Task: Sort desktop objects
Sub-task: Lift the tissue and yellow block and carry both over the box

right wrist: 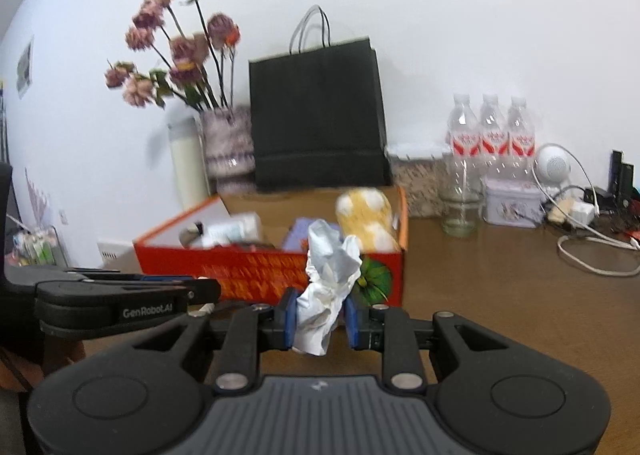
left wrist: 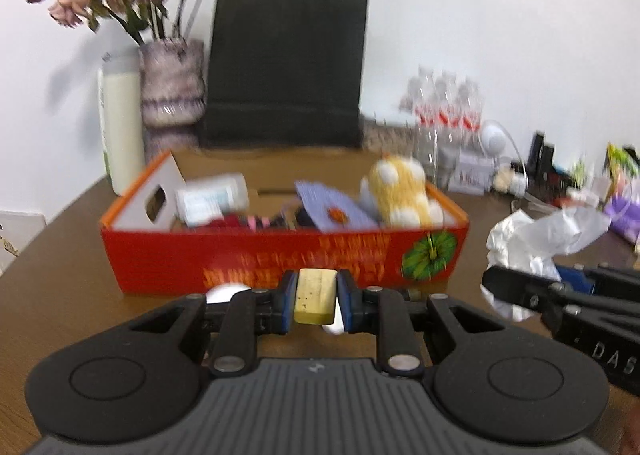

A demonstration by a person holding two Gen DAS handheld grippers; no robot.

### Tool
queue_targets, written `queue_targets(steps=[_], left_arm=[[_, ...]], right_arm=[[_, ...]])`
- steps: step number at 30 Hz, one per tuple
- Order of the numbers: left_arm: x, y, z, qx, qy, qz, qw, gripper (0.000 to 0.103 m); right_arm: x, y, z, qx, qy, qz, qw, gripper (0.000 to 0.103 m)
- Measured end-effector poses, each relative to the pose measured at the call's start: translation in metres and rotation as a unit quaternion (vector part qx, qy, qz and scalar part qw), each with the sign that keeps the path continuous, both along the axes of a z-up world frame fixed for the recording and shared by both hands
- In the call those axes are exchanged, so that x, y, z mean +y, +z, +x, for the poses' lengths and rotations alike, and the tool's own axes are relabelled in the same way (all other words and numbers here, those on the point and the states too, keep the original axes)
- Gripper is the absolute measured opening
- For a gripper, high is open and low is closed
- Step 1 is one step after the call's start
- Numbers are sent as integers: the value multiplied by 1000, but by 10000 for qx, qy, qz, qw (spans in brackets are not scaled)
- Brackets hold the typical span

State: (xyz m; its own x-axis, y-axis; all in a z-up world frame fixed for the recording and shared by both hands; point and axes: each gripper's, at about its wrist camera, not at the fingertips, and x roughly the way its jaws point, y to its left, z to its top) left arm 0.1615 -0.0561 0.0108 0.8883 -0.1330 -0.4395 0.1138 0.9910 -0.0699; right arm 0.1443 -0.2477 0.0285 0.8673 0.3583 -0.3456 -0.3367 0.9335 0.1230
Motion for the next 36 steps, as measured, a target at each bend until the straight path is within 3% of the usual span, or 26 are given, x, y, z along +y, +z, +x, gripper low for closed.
queue_targets(steps=[9,17,36], left_arm=[[29,32,15,-381,291,-332,9983,22],[47,36,38,-479,418,-475,9968,22],[58,1,129,-146,441,-21,9989,22]], right_arm=[[26,29,10,-263,97,191,9994,23],[51,47,42,-391,165,332,9985,23],[90,3,150,144,341,-140,9992,23]])
